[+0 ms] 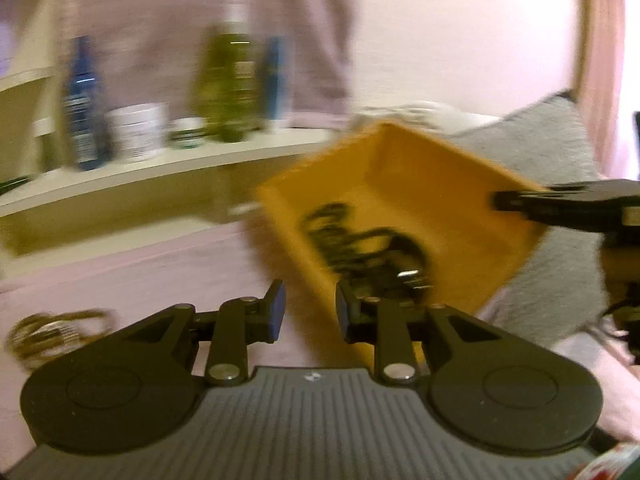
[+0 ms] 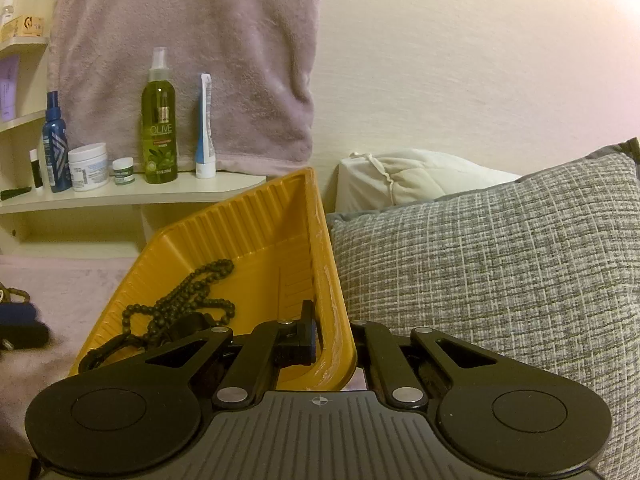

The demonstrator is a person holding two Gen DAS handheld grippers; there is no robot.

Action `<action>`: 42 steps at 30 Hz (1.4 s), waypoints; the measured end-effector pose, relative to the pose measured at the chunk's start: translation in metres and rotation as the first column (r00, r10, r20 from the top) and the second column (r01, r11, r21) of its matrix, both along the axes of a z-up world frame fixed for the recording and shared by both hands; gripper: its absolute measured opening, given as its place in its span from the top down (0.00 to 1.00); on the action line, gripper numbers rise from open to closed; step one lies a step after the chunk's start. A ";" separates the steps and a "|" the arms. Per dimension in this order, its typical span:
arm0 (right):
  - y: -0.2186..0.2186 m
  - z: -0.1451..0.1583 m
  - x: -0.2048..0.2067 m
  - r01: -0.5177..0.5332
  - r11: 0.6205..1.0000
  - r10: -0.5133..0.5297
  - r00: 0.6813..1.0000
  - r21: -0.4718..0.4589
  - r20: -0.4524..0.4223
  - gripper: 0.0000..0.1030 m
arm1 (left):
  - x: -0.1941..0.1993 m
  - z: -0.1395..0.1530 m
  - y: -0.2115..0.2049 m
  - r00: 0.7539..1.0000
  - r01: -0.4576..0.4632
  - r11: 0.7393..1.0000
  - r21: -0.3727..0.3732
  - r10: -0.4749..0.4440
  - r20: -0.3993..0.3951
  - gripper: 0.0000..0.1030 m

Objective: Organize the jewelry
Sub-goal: 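Close the left tool on the brown bead and pearl strands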

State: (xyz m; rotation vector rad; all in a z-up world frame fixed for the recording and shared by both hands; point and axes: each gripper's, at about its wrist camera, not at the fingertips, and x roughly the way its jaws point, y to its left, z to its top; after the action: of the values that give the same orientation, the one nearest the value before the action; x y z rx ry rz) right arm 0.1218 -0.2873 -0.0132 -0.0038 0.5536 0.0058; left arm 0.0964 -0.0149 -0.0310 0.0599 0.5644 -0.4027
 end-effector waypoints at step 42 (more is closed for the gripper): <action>0.001 -0.002 0.004 -0.003 1.000 0.003 1.000 -0.030 -0.011 0.95 | 0.061 -0.068 0.124 0.989 0.140 0.646 0.750 -0.122 -0.080 0.85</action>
State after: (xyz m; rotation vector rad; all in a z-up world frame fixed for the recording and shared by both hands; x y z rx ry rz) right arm 0.1259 -0.2863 -0.0153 -0.0335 0.5649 0.0005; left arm 0.1570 0.1089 -0.0994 0.9231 0.7249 -0.2819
